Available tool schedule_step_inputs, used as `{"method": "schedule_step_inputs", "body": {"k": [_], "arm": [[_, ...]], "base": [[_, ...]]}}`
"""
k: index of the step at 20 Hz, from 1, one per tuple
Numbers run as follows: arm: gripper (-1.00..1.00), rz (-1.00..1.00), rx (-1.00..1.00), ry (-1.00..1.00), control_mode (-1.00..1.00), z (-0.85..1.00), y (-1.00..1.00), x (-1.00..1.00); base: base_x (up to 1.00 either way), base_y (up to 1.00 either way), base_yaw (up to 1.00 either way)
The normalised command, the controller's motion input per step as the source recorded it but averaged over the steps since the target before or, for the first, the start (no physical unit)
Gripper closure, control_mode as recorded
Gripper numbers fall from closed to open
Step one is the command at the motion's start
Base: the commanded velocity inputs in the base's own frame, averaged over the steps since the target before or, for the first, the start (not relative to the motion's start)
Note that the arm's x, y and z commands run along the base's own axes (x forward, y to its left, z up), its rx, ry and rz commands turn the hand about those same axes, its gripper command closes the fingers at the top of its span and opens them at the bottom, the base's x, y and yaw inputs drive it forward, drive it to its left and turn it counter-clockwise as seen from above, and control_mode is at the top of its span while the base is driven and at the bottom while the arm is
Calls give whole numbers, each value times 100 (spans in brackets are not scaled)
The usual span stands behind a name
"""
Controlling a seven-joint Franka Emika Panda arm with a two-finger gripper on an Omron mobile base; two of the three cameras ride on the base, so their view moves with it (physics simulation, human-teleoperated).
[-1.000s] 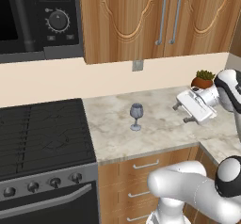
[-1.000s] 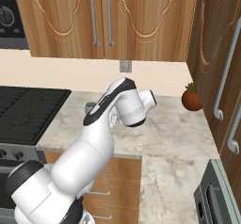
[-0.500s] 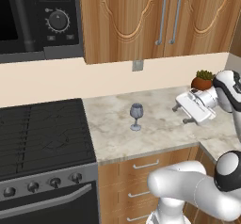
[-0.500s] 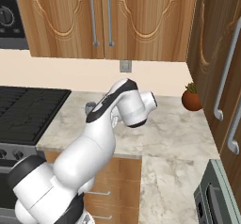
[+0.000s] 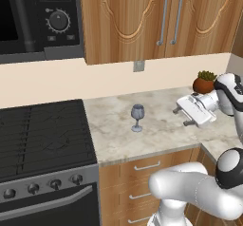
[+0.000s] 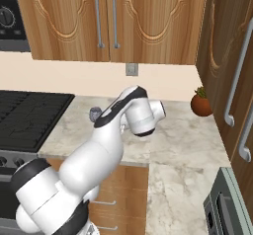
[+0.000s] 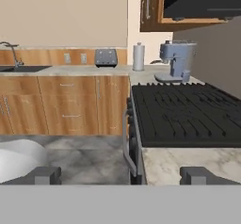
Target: Retrieve the wine glasses from the counter and place one next to each plate.
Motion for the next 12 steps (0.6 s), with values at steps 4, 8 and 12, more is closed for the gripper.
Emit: {"method": "schedule_step_inputs", "body": {"k": [4,8,12], "arm": [[-100,0,7,5,-100,0,1,11],[-100,0,5,8,-100,-1,14,19],[-100,0,3,8,-100,-8,16,16]], "base": [[0,0,0],[0,0,0],[0,0,0]]}}
